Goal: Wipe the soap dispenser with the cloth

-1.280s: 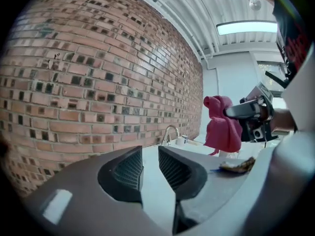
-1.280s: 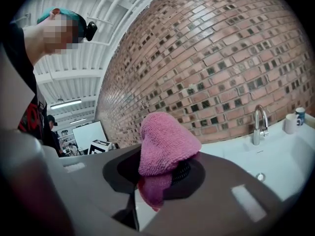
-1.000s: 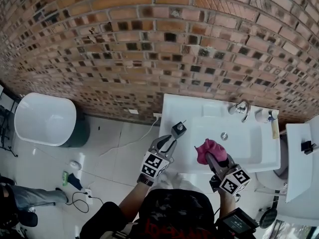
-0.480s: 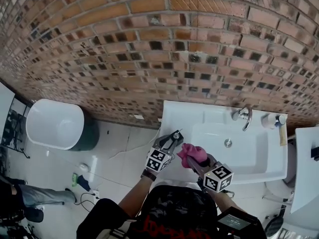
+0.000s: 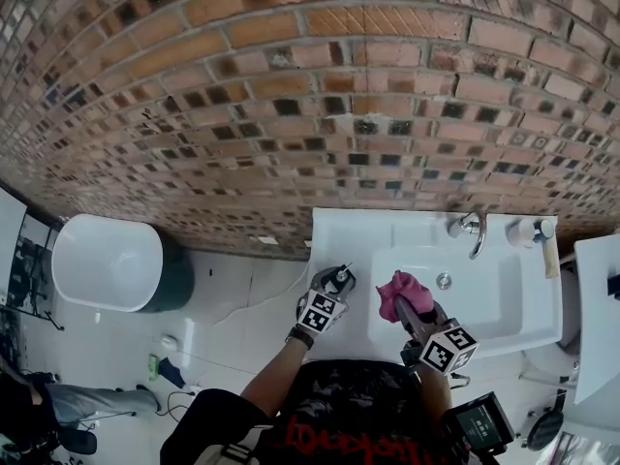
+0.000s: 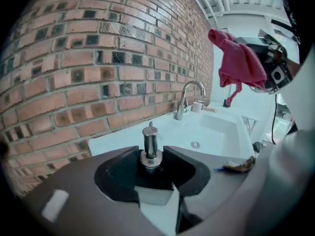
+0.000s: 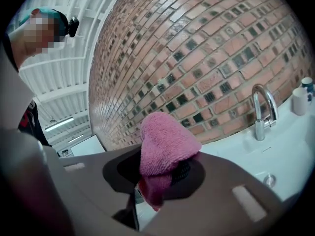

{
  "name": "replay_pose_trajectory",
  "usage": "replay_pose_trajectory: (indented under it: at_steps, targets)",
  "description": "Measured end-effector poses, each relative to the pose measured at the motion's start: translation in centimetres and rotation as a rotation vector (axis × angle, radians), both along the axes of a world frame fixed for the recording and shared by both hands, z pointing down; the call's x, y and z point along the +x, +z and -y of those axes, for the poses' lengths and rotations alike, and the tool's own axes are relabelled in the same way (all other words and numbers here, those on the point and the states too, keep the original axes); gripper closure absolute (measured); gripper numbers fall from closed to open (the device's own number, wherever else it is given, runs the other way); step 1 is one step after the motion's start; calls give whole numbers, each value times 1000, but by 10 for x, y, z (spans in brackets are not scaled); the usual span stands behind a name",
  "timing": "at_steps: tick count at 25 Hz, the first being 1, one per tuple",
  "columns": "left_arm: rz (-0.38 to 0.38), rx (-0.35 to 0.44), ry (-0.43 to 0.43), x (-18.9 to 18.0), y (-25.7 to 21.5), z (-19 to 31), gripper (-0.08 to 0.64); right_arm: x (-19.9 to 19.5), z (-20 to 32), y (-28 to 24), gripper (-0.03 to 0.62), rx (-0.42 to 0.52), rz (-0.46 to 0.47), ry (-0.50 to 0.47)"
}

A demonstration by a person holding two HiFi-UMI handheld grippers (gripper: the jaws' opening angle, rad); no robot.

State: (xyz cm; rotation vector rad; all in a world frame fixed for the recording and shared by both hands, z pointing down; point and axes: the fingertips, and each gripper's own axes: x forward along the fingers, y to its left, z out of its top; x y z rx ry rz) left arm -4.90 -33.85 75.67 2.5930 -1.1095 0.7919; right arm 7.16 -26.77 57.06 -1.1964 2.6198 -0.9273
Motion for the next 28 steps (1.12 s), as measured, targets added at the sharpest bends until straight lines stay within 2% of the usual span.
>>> replay_pose_trajectory:
  at_steps: [3,5,8,12,16,19,24,28]
  targets:
    - [-46,-14,18,0,-7,0,411,10,6,3,509,-13,0,43]
    - [-135,-34,2,-2,-30,-3,411,6,6,3,509,-16,-7,35]
    - [-284,-46,-24,-7,-86,-9,410,-12,3,-3,509,1,3,-12]
    - [-421,-36,-27,-4,-167,-15,410,-40,0,-26,509,58,95,-82]
    - [-469,23,22,0,-223,-27,410,-63,-8,-51,509,133,143,-138]
    - [-522,65,49,2,-255,-38,411,-77,-15,-63,509,174,133,-182]
    - [-623,121,72,-2,-302,-55,411,-92,-22,-66,509,194,130,-219]
    - [-687,129,58,-18,-316,-57,410,-94,-24,-64,509,200,123,-224]
